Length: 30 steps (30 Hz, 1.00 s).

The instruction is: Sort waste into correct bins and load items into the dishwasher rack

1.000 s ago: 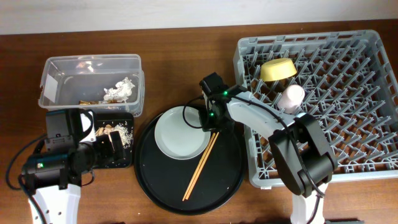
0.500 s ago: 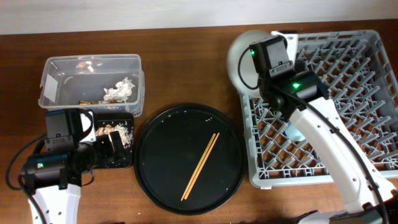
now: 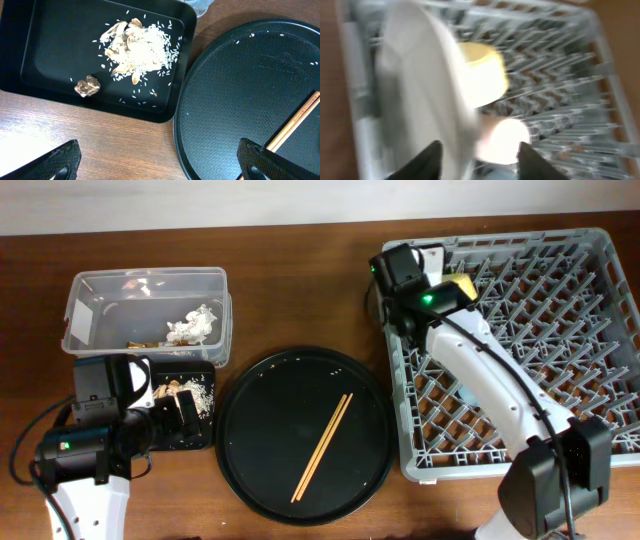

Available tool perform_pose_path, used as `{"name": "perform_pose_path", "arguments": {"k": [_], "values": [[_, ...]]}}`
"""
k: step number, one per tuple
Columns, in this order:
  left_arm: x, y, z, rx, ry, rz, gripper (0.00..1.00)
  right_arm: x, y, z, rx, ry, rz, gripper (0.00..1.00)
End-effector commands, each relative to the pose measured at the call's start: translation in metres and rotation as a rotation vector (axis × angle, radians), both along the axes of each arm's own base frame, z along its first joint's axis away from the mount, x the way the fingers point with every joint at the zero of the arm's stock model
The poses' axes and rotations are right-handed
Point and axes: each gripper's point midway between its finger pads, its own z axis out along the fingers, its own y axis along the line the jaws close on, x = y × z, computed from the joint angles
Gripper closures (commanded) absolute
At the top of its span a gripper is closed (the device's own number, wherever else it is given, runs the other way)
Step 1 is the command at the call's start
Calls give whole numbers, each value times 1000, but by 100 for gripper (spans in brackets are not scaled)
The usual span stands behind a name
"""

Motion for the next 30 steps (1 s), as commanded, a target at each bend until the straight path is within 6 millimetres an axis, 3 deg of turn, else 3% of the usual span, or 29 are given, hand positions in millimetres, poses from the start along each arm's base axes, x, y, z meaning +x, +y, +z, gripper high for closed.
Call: {"name": "perform_pose_path", "arguments": {"k": [1, 4, 6, 7, 10, 14, 17, 20, 23, 25, 30], "values": [[1, 0, 7, -11, -25, 9, 1, -11, 24, 9, 141, 23, 76, 27], [1, 0, 7, -11, -24, 9, 1, -34, 25, 50, 229, -34, 114, 14], [1, 0, 7, -11, -25, 10, 1, -67, 32, 75, 335, -23, 178, 5], [2, 0, 7, -11, -25, 9, 1, -91, 49, 78, 451, 39, 249, 4], [2, 0, 7, -11, -25, 10, 1, -138, 90, 71, 693, 240, 378, 4], [1, 0, 7, -11, -24, 9, 1, -170, 122, 34, 783, 431, 392, 4], [1, -1, 6, -12, -21, 10, 1, -196, 147, -20, 764, 561, 362, 4], [1, -1, 6, -12, -21, 10, 1, -208, 168, -61, 759, 594, 367, 6], [1, -1, 6, -12, -21, 10, 1, -215, 161, -114, 650, 625, 240, 8], [1, -1, 6, -12, -21, 10, 1, -218, 164, -137, 613, 674, 229, 7], [1, -1, 6, -12, -21, 10, 1, -219, 173, -172, 603, 746, 209, 8]]}}
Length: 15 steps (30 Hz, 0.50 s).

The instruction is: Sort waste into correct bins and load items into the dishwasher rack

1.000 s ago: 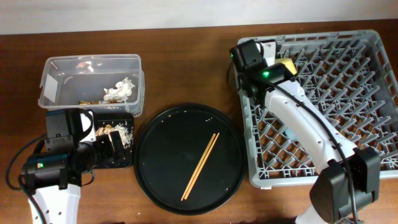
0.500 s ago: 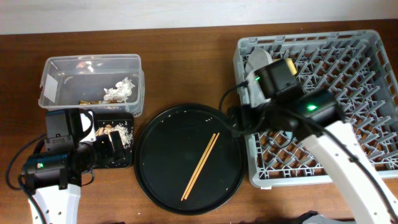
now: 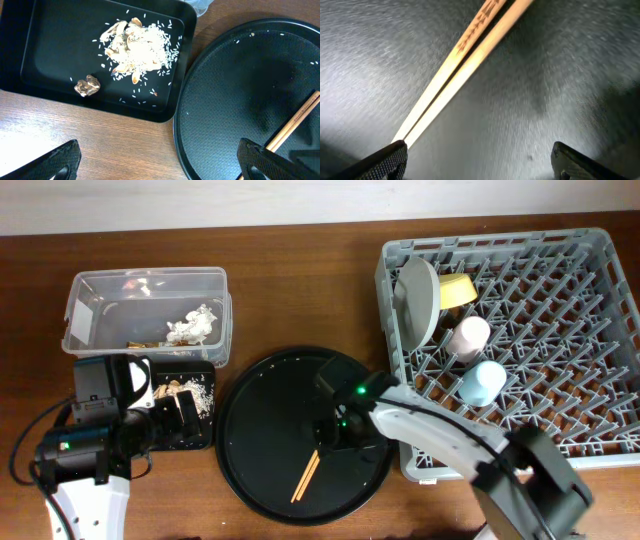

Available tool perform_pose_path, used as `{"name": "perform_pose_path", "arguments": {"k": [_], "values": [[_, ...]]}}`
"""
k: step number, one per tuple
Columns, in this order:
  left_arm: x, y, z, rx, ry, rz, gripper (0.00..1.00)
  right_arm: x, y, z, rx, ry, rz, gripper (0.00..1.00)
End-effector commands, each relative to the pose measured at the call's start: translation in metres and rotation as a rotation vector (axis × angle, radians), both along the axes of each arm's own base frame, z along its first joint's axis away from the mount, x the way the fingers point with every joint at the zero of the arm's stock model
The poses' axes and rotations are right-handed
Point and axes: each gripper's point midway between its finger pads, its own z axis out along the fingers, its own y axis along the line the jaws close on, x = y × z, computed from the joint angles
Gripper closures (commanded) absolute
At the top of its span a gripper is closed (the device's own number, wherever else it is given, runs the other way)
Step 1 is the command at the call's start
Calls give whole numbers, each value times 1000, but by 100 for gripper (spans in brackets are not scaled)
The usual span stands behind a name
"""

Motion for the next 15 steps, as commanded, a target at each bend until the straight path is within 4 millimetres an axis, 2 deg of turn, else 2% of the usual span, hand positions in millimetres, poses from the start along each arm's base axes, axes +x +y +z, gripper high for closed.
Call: {"name": "perform_pose_path", "arguments": {"k": [1, 5, 8, 12, 15], "values": [[1, 0, 6, -11, -23, 10, 1, -5, -1, -18, -34, 37, -10, 7], [1, 0, 6, -11, -22, 10, 1, -2, -4, -30, -64, 39, -31, 8], [1, 0, 6, -11, -22, 10, 1, 1, -12, -32, -118, 21, -100, 9], [0, -1, 6, -12, -19, 10, 1, 6, -18, -32, -155, -1, -172, 17], [0, -1, 6, -12, -19, 10, 1, 5, -25, -32, -191, -2, -202, 17]]}}
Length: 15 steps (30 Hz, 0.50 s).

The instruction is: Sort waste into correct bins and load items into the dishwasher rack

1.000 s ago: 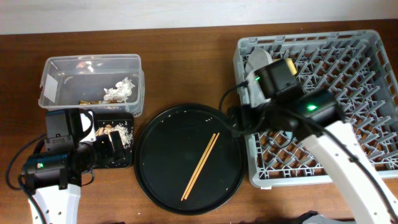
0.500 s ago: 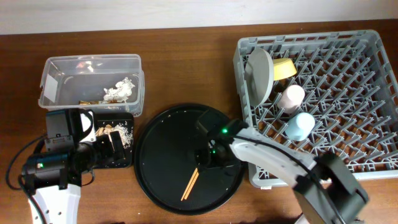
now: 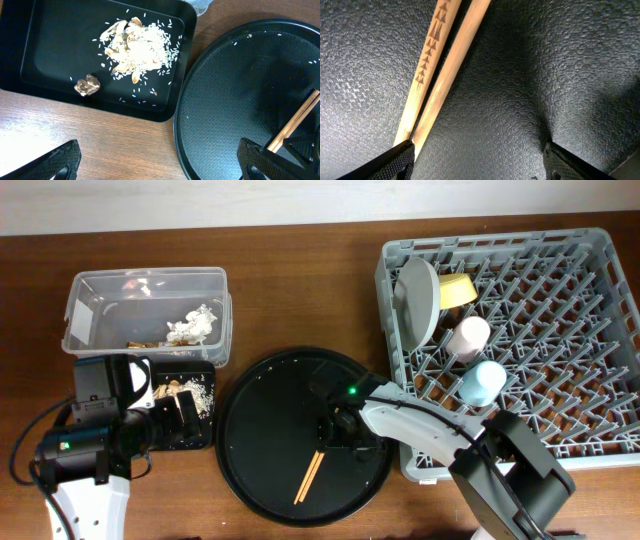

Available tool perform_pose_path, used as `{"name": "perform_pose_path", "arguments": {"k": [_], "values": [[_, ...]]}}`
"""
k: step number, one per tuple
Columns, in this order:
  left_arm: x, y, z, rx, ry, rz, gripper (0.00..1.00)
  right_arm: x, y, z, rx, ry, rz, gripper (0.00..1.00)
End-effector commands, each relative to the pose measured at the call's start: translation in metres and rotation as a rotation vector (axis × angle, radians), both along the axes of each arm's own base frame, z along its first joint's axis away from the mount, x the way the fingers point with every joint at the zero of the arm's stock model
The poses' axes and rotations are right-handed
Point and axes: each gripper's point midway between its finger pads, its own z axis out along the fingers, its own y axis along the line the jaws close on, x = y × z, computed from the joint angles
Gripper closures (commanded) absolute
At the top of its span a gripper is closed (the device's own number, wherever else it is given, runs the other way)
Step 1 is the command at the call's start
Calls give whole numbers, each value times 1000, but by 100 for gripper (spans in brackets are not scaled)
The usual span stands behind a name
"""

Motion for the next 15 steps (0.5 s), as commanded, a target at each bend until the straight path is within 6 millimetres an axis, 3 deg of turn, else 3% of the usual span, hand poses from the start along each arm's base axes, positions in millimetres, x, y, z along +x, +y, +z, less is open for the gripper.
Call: {"name": "perform_pose_path", "arguments": {"k": [1, 7, 10, 15], "values": [[1, 0, 6, -11, -21, 10, 1, -3, -20, -12, -114, 4, -50, 17], [1, 0, 6, -11, -21, 10, 1, 3, -26, 6, -179, -5, -69, 16], [1, 0, 6, -11, -21, 10, 1, 9, -19, 18, -164, -10, -60, 13], [1, 0, 6, -11, -22, 10, 1, 5, 4, 20, -90, -13, -1, 12]]}}
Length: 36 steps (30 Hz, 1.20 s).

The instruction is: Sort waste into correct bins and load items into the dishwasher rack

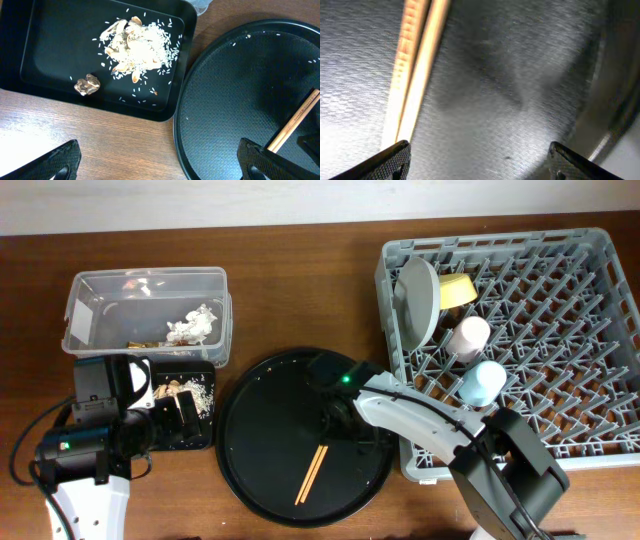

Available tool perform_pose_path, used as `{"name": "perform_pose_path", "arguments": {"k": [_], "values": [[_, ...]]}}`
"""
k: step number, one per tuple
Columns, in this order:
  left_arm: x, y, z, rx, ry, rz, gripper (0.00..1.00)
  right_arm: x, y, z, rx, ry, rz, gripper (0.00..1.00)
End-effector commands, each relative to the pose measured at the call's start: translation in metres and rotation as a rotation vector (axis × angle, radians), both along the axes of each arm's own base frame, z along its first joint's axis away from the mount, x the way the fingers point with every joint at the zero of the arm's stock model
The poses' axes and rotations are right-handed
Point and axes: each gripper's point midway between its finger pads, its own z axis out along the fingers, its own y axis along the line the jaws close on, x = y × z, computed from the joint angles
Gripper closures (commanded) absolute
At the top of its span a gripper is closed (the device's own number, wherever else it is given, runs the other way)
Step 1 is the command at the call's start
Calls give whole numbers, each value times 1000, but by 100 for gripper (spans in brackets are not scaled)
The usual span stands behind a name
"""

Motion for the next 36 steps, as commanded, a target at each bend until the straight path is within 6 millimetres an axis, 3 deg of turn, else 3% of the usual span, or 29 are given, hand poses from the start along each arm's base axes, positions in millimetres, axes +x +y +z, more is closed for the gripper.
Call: {"name": "perform_pose_path", "arguments": {"k": [1, 4, 22, 26, 31, 33, 36], "values": [[1, 0, 6, -11, -23, 9, 1, -4, 22, 2, 39, -21, 66, 11], [1, 0, 6, -11, -23, 10, 1, -9, 30, -2, 30, -42, 110, 12], [1, 0, 6, -11, -23, 10, 1, -26, 4, -28, -52, 8, 82, 12], [1, 0, 6, -11, -22, 10, 1, -21, 0, -28, -61, -4, 67, 12], [1, 0, 6, -11, -22, 10, 1, -2, -20, -28, -68, -7, -70, 13], [0, 0, 6, -11, -19, 10, 1, -6, -29, -27, -93, 19, -90, 14], [0, 0, 6, -11, -19, 10, 1, -11, -23, -27, -73, 37, -75, 13]]}}
